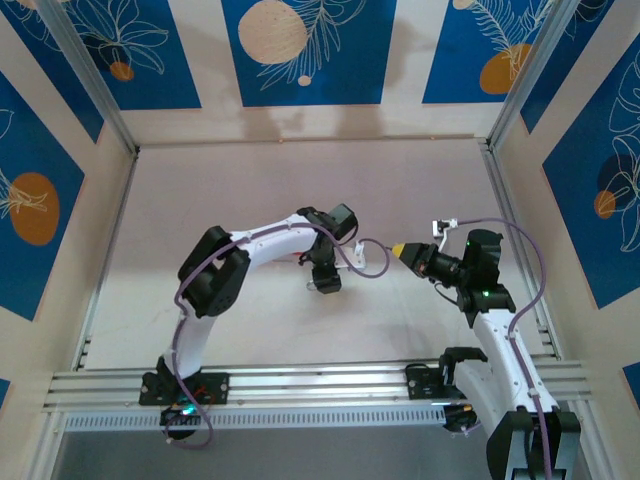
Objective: Unlock with the key
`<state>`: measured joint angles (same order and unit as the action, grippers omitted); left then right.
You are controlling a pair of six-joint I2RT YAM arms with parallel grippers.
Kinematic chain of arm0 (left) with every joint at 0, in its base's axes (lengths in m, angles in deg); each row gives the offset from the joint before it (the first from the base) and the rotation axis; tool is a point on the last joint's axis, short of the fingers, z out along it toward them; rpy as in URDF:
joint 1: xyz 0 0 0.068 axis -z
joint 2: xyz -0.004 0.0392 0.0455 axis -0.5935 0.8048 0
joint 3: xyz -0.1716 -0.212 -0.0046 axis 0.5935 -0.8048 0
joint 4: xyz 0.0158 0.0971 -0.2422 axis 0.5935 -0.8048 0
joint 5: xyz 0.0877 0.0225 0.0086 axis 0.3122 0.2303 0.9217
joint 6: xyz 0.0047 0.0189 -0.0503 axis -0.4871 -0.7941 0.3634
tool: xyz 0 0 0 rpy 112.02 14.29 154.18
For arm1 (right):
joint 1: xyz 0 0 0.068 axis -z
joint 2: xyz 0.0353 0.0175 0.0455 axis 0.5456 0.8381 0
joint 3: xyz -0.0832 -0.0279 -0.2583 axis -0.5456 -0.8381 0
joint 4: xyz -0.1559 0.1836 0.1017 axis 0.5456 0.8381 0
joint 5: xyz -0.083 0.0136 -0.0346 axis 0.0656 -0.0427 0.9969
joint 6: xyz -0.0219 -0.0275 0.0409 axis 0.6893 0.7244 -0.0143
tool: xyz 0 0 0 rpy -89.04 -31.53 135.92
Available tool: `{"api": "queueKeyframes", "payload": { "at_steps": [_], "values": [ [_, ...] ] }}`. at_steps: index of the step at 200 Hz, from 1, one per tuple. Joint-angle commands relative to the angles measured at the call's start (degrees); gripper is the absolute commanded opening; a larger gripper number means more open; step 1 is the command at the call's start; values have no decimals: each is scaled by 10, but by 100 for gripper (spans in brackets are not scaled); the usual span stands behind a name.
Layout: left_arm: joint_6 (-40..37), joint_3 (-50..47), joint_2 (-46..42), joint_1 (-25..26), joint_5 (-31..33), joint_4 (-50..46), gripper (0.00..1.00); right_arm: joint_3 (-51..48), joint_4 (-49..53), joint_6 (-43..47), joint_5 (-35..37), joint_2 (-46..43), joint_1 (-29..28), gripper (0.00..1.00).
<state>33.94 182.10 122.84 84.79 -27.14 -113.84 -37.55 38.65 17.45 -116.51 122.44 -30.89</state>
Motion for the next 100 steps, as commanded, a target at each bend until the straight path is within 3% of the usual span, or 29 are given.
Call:
{"api": "queueKeyframes", "payload": {
  "at_steps": [1,100],
  "values": [
    [19,15,18,-5,-26,-39,60,-8,17,9,4,-8,4,0],
    [26,8,42,-6,17,-16,49,-8,24,11,9,-11,7,0]
  ]
}}
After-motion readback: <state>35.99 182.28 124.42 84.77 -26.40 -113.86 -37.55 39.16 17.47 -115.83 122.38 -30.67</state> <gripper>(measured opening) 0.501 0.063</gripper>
